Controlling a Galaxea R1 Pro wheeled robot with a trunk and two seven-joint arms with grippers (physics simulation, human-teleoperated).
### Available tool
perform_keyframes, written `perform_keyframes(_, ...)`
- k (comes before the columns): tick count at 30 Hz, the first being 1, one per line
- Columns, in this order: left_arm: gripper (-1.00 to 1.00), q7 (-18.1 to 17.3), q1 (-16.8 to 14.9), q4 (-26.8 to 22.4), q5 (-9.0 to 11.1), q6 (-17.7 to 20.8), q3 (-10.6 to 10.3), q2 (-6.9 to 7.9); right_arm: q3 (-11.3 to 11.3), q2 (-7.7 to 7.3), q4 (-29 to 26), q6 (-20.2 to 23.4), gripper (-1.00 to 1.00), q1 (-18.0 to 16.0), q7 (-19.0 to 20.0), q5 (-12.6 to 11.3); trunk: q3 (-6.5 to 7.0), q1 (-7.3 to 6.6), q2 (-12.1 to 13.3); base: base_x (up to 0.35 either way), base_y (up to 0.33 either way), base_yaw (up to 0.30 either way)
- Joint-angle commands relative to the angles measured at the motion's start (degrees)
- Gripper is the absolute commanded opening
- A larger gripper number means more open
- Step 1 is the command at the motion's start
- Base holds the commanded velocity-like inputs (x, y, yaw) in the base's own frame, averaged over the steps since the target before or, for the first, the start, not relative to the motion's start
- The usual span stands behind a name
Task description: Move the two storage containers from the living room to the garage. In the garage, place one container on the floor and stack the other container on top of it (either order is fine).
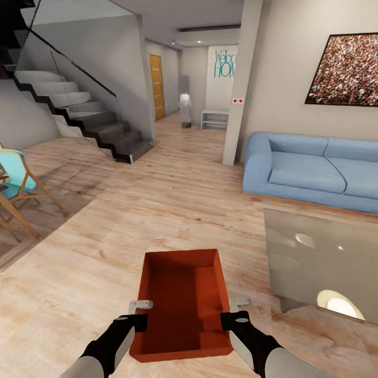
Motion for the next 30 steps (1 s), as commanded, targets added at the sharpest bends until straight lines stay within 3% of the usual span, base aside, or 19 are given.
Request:
perform_keyframes(1,-1.0,0.64,-0.04,-0.24,-1.42,0.45,0.14,0.04,0.51,-0.49,0.96,0.42,-1.0,-0.04,-0.99,-0.17,-0.06,0.04,-0.05,0.323,0.0,0.0)
perform_keyframes(30,-1.0,0.64,-0.04,-0.22,-1.42,0.45,0.14,0.04,0.51,-0.51,0.93,0.33,-1.0,-0.04,-1.02,-0.17,-0.06,0.04,-0.05,0.323,0.0,0.0)
